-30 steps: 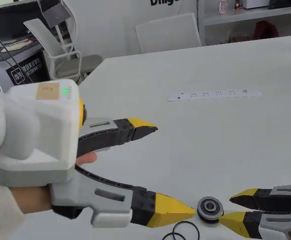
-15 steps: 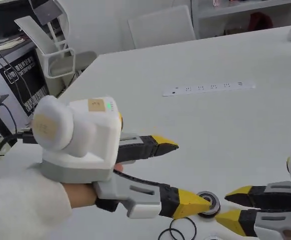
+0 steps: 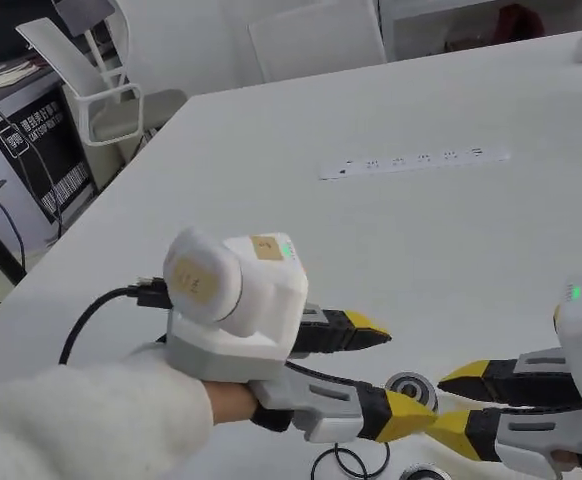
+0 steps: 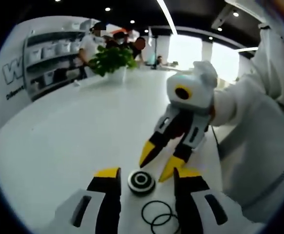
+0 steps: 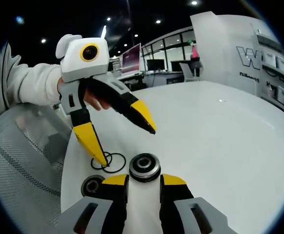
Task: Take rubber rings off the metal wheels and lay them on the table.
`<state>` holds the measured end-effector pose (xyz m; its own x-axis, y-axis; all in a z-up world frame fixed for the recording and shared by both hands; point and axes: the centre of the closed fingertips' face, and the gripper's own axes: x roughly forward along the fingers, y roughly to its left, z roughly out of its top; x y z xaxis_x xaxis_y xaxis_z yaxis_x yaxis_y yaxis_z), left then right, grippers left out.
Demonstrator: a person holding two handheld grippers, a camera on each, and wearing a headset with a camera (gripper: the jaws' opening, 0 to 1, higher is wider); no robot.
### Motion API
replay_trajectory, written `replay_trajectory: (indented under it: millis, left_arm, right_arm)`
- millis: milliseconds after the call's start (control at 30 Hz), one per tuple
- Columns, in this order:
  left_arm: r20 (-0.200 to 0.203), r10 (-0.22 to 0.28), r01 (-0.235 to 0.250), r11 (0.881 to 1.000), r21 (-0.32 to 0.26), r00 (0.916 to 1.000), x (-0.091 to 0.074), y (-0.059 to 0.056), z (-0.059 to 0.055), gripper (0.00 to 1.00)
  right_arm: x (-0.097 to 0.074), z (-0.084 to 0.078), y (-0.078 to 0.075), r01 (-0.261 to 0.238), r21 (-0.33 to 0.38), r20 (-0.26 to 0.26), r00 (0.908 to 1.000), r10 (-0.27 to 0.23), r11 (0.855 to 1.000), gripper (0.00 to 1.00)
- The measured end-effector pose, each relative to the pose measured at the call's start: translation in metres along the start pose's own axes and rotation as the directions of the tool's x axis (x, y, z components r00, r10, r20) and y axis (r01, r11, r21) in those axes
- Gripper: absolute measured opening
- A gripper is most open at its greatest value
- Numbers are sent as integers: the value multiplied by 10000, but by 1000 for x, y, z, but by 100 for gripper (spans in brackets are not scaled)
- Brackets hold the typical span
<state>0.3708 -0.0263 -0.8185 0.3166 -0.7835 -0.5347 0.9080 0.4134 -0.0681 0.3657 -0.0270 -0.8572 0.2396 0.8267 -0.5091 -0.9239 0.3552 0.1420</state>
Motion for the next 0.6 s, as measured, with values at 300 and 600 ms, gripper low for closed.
replay_trajectory:
  millis: [300,600]
  left_arm:
    - [-491,207,-214,9997,-150,9986,10,8,-18,23]
    - [-686,510,-500,9986,159,9963,16,12,-21,15]
  right_arm:
    - [0,-4,-1,-114,-121,-66,9999,113,9999,19]
    - [2,1,-3,-129,-267,71,9999,131,9996,21]
